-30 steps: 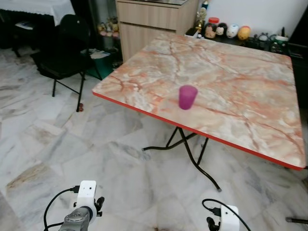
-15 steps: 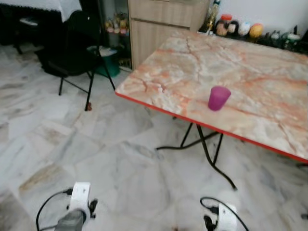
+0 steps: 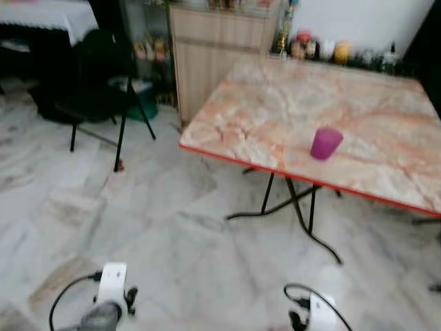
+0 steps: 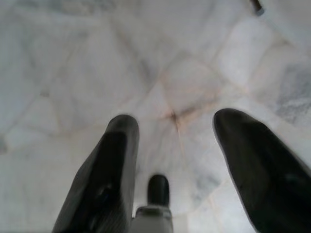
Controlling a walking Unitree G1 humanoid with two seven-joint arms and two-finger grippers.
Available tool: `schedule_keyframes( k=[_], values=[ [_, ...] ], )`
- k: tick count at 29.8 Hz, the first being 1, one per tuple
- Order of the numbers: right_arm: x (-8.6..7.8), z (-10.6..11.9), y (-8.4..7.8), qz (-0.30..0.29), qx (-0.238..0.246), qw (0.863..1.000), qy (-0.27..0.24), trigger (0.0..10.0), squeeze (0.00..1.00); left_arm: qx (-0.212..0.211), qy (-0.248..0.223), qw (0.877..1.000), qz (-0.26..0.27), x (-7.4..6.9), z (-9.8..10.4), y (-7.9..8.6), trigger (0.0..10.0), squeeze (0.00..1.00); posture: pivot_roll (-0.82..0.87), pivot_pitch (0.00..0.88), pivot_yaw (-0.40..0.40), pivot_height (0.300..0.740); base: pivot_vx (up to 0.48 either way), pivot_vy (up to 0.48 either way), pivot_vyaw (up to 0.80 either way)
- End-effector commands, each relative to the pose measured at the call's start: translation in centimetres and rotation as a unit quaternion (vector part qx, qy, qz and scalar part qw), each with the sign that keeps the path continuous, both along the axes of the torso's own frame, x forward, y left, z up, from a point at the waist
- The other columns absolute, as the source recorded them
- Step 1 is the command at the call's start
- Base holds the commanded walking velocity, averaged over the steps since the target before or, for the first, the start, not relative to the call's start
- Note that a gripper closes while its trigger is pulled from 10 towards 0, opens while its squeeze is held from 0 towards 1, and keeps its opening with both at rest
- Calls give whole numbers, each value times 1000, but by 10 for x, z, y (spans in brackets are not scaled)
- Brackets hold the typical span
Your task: Setting the table
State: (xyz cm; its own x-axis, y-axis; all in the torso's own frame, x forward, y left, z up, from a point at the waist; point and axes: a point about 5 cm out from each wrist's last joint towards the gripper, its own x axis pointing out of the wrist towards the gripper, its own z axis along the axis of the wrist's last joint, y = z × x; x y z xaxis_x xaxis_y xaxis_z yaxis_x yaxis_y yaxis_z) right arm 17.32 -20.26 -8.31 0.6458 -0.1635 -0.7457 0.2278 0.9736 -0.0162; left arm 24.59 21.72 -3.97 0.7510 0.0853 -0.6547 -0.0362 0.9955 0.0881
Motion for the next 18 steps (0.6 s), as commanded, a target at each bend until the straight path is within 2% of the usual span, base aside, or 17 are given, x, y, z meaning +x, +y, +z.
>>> schedule_keyframes(
  k=[1, 4, 8, 18],
  values=[
    [-5, -4, 12, 1, 20, 1000, 9, 10000, 0, 8, 26, 1000, 6, -14, -8, 8, 10000, 0, 30, 0, 12, 740, 0, 0, -706],
    [-5, -4, 12, 4, 16, 1000, 9, 10000, 0, 9, 25, 1000, 6, -14, -8, 9, 10000, 0, 33, 0, 11, 740, 0, 0, -704],
    [-4, -4, 12, 7, 14, 1000, 6, 10000, 0, 9, 24, 1000, 5, -14, -8, 8, 10000, 0, 34, 0, 11, 740, 0, 161, 0],
    [-4, -3, 11, 6, 15, 1000, 5, 10000, 0, 10, 15, 1000, -1, -11, -6, 7, 10000, 0, 38, 0, 9, 740, 0, 0, 0]
  ],
)
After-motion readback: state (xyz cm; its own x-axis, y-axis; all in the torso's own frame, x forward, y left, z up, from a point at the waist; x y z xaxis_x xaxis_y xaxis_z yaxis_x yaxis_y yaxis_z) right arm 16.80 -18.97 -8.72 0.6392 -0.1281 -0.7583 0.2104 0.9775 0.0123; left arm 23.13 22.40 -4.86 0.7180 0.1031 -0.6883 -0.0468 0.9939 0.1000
